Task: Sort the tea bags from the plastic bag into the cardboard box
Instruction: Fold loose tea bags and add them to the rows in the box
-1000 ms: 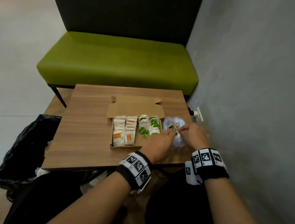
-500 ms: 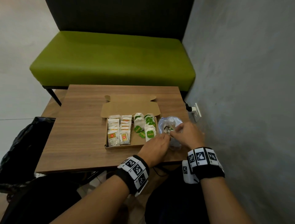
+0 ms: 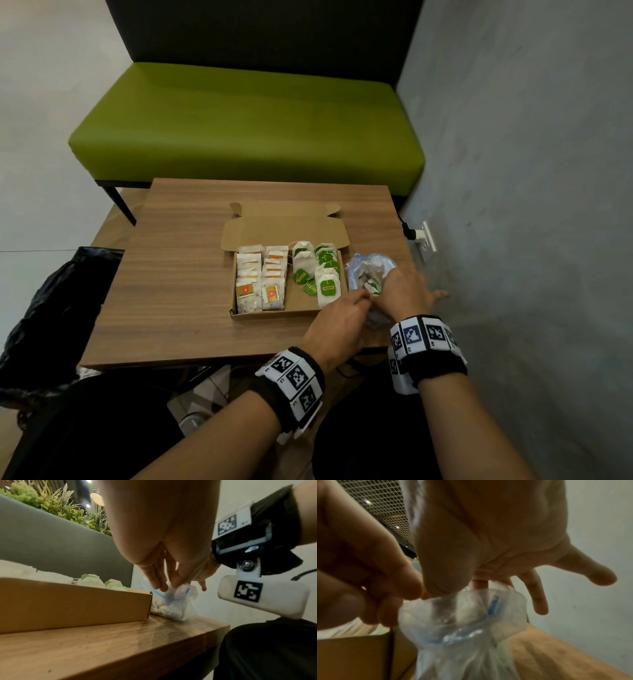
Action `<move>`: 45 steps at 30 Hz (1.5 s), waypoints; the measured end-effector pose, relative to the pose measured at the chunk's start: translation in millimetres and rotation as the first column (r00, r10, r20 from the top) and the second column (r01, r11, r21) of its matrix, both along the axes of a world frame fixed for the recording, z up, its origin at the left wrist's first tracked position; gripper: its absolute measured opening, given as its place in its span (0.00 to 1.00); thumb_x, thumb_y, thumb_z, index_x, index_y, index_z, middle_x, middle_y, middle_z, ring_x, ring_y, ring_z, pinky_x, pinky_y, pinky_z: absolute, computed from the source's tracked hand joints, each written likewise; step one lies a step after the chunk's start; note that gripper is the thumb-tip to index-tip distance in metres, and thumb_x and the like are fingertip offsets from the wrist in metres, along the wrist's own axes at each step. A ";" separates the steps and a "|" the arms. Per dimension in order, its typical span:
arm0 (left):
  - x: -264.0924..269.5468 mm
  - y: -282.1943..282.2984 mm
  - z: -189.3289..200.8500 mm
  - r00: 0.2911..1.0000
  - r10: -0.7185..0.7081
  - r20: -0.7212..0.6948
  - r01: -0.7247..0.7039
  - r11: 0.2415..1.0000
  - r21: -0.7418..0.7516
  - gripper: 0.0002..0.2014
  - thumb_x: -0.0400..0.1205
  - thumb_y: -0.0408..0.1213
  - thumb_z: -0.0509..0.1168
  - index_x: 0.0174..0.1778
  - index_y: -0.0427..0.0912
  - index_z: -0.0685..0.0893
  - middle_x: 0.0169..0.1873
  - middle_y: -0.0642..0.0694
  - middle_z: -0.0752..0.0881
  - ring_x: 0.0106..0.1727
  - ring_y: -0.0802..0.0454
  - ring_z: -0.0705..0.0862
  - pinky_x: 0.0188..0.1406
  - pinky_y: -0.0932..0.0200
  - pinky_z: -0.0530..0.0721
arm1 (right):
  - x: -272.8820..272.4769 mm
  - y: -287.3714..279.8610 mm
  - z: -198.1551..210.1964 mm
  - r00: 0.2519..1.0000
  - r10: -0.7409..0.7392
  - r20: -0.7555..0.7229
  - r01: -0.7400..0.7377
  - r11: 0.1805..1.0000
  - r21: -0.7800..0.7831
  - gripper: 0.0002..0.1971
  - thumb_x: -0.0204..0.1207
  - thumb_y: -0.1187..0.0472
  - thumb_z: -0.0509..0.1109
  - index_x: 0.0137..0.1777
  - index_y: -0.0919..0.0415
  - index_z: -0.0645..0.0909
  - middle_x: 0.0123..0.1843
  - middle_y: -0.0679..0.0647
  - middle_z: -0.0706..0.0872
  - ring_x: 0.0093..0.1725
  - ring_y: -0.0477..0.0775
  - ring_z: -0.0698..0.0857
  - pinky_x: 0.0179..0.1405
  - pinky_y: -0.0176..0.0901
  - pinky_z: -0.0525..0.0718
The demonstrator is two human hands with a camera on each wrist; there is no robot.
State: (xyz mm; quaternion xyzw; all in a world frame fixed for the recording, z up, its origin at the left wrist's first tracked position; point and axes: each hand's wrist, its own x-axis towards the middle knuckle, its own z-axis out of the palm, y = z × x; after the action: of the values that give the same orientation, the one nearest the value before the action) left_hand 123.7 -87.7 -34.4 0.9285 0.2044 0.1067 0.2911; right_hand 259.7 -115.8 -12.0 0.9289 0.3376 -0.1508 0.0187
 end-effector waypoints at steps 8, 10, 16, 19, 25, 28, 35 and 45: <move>7.3 -3.7 3.5 0.999 0.030 0.031 -0.029 0.998 -0.050 0.17 0.76 0.25 0.65 0.62 0.31 0.84 0.65 0.40 0.82 0.63 0.40 0.82 0.63 0.47 0.82 | 20.9 -6.8 1.9 1.000 0.016 -0.001 -0.016 0.991 0.134 0.13 0.75 0.49 0.76 0.53 0.56 0.87 0.59 0.55 0.85 0.65 0.62 0.81 0.68 0.80 0.72; 11.3 -4.1 3.0 0.999 0.024 0.046 -0.022 0.999 -0.040 0.17 0.75 0.24 0.65 0.60 0.31 0.85 0.63 0.39 0.83 0.61 0.40 0.84 0.61 0.46 0.84 | 27.0 -12.0 7.1 0.997 0.079 -0.022 -0.072 0.974 0.215 0.12 0.75 0.48 0.76 0.48 0.57 0.88 0.60 0.57 0.83 0.61 0.62 0.81 0.65 0.72 0.78; 20.3 -8.9 -3.0 1.000 -0.006 -0.002 0.006 1.000 0.028 0.18 0.79 0.27 0.64 0.66 0.32 0.81 0.66 0.38 0.80 0.64 0.39 0.80 0.62 0.46 0.84 | 31.9 -16.4 14.4 0.991 0.135 0.012 -0.134 0.962 0.236 0.13 0.76 0.47 0.75 0.54 0.53 0.91 0.83 0.51 0.69 0.79 0.63 0.68 0.74 0.76 0.68; 20.8 -8.8 -5.1 0.996 0.026 -0.086 -0.020 0.997 0.074 0.20 0.82 0.34 0.65 0.70 0.36 0.78 0.74 0.39 0.71 0.67 0.40 0.76 0.64 0.45 0.83 | 37.4 -16.5 3.7 0.982 0.140 -0.124 -0.070 0.889 0.453 0.13 0.76 0.52 0.76 0.55 0.59 0.91 0.84 0.53 0.69 0.79 0.61 0.71 0.75 0.61 0.73; 22.5 -14.0 5.6 0.994 0.003 -0.109 0.025 0.967 0.254 0.25 0.80 0.41 0.64 0.74 0.44 0.73 0.71 0.38 0.69 0.65 0.40 0.73 0.61 0.45 0.75 | 36.2 -13.5 -10.2 0.970 0.071 -0.232 0.065 0.846 0.530 0.13 0.77 0.55 0.76 0.53 0.66 0.90 0.81 0.53 0.74 0.76 0.58 0.76 0.71 0.52 0.75; 24.4 -16.2 7.9 0.986 0.035 -0.165 0.006 0.970 0.244 0.26 0.82 0.46 0.62 0.77 0.48 0.68 0.65 0.40 0.71 0.62 0.41 0.74 0.59 0.46 0.72 | 36.8 -11.4 -17.4 0.928 -0.010 -0.373 0.262 0.730 0.631 0.13 0.76 0.55 0.78 0.51 0.65 0.91 0.76 0.54 0.80 0.71 0.57 0.81 0.71 0.54 0.79; 34.6 -12.1 0.7 0.944 0.093 -0.318 -0.012 0.968 0.249 0.33 0.86 0.49 0.58 0.86 0.51 0.51 0.72 0.34 0.70 0.67 0.36 0.75 0.64 0.43 0.73 | 35.9 -5.9 0.8 0.908 0.029 -0.418 0.330 0.566 0.756 0.14 0.76 0.59 0.77 0.58 0.67 0.89 0.76 0.51 0.79 0.72 0.51 0.79 0.60 0.35 0.79; -6.9 8.4 33.1 0.893 0.444 0.078 -0.401 0.862 -0.311 0.09 0.86 0.43 0.62 0.58 0.49 0.84 0.41 0.56 0.87 0.40 0.61 0.86 0.45 0.56 0.88 | 12.5 -8.5 35.6 0.952 0.147 -0.269 0.151 0.537 0.830 0.12 0.78 0.58 0.76 0.56 0.65 0.90 0.69 0.50 0.84 0.66 0.47 0.81 0.59 0.36 0.81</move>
State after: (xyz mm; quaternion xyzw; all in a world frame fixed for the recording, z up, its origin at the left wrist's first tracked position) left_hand 116.7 -79.4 -1.3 0.7983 0.3945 0.2051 0.4063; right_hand 272.2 -124.3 23.6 0.7876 0.3656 -0.1117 -0.4833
